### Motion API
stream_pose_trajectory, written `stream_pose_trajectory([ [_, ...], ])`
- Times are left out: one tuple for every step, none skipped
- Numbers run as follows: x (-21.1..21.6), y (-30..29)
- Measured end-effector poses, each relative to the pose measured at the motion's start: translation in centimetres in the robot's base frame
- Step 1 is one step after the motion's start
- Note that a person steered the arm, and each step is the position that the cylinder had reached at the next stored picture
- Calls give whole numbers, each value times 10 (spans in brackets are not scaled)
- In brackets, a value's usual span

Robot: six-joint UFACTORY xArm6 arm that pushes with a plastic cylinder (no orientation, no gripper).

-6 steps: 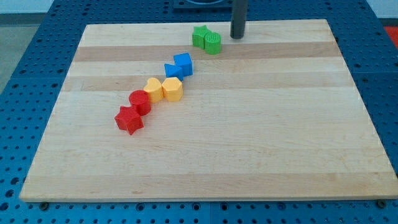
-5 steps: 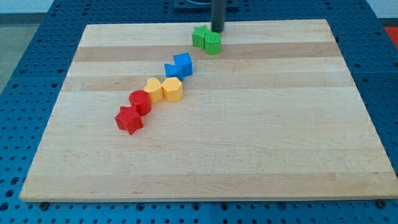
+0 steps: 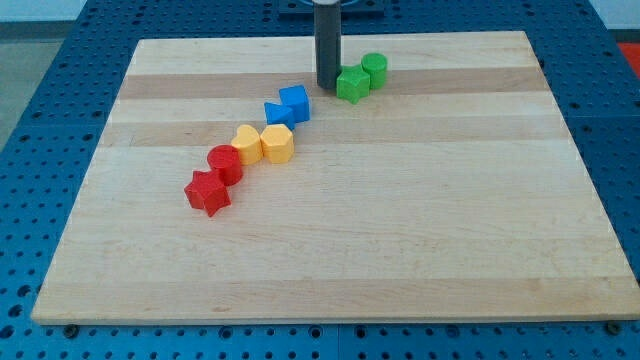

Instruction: Push the green circle away from the green star

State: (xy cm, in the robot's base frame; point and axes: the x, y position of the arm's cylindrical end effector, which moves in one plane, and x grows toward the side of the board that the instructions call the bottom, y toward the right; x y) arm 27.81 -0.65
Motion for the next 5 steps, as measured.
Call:
stream_pose_trajectory([
  [-32, 30],
  [-24, 80],
  [29, 96],
  [60, 106],
  [17, 109],
])
